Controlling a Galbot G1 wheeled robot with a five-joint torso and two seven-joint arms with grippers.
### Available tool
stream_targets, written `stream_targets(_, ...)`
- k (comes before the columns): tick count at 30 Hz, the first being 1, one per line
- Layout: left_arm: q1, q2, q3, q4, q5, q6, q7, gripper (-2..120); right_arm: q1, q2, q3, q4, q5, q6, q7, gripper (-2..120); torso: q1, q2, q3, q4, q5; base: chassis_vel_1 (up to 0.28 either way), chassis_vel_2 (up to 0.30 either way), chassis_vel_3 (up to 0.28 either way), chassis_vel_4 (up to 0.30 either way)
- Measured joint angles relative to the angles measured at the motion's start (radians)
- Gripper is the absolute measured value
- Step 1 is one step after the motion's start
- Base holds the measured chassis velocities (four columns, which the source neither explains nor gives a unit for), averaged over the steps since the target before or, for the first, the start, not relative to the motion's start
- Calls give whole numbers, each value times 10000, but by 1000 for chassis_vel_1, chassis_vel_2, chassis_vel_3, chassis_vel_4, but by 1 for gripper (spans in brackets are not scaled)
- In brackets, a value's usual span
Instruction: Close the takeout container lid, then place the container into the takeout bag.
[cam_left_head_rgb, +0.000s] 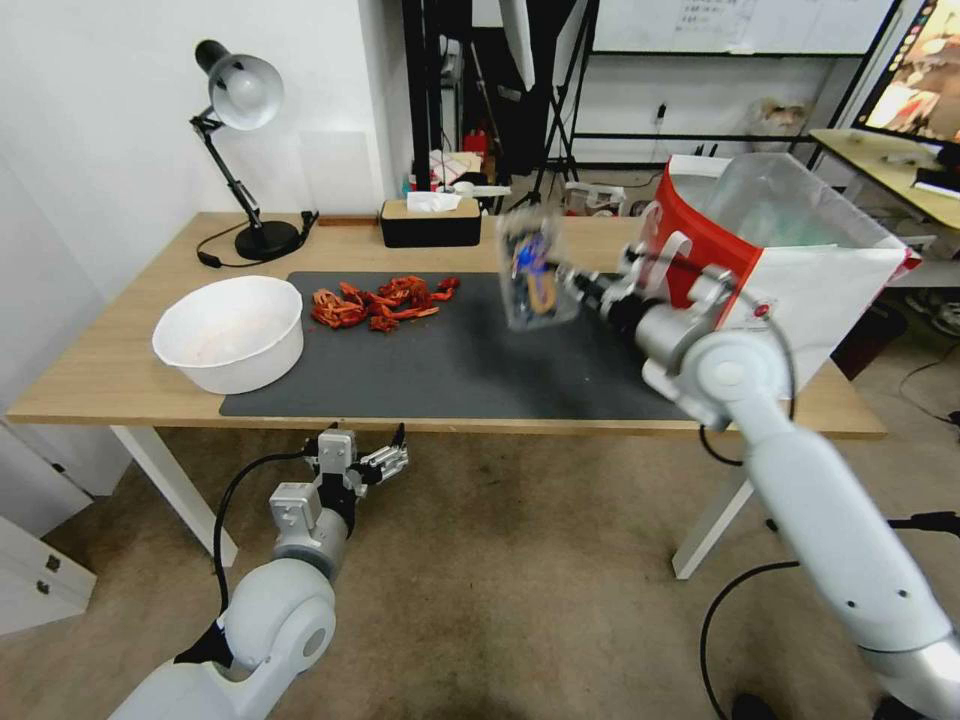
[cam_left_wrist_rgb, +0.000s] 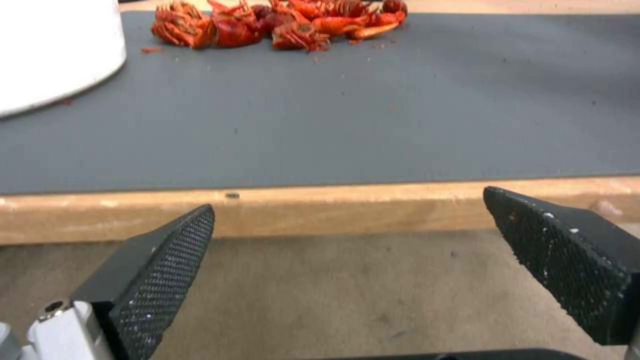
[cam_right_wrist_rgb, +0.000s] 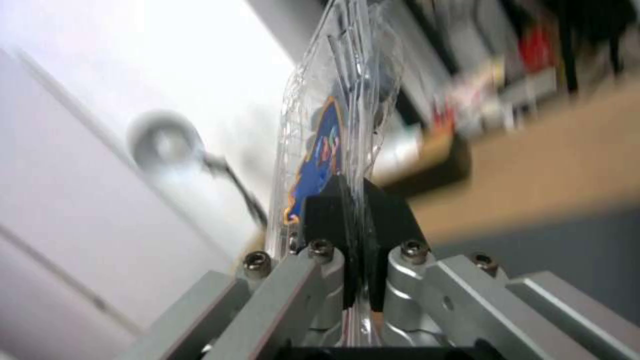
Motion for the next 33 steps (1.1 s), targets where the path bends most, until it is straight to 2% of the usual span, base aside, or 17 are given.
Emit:
stream_targets(3, 92, -42, -8, -2, -8, -46, -14, 100, 237, -242, 337, 380, -162, 559, 76, 0, 1, 0, 0, -1, 2, 0, 0, 0, 0)
stream_targets(6, 183, -208, 4, -22, 7, -82, -18, 100, 564, -772, 934, 592, -1510, 1448, 375, 0, 0, 0, 0, 1, 2, 0, 0, 0, 0)
stream_targets(8, 190, -240, 17, -23, 7, -89, -10, 100, 607, -905, 1085, 590, -1904, 1605, 441, 0, 0, 0, 0, 0, 1, 0, 0, 0, 0)
stream_targets(10, 194, -293, 52, -10, 6, -100, 5, 100, 653, -1295, 1481, 419, -2814, 2033, 578, 0, 0, 0, 0, -2, 4, 0, 0, 0, 0)
stream_targets(15, 206, -298, 99, 41, -22, -104, 12, 100, 513, -2001, 2246, -119, -3709, 2437, 735, 0, 0, 0, 0, 2, 1, 0, 0, 0, 0)
stream_targets(17, 181, -278, 148, 64, -38, -104, 22, 100, 354, -2160, 2426, -162, -3854, 2470, 716, 0, 1, 0, 0, 2, 4, 0, 0, 0, 0)
stream_targets(19, 140, -275, 222, 88, -58, -99, 56, 100, -40, -2426, 2741, -216, -4153, 2484, 689, 0, 0, 1, 0, -8, 0, 0, 0, 0, 0)
stream_targets(22, 123, -337, 296, 96, -63, -72, 58, 100, -471, -2519, 2925, -245, -4333, 2466, 681, 0, 0, 0, 0, -1, 6, 0, 0, 0, 0)
stream_targets(32, 98, -416, 387, 167, -71, -29, 84, 100, -1379, -2274, 3200, -157, -4109, 2168, 874, 0, 0, 0, 0, -1, 0, 0, 0, 0, 0)
stream_targets(33, 98, -410, 383, 171, -73, -26, 86, 100, -1419, -2214, 3205, -132, -4010, 2099, 959, 3, 0, 0, 0, 0, 0, 0, 0, 0, 0)
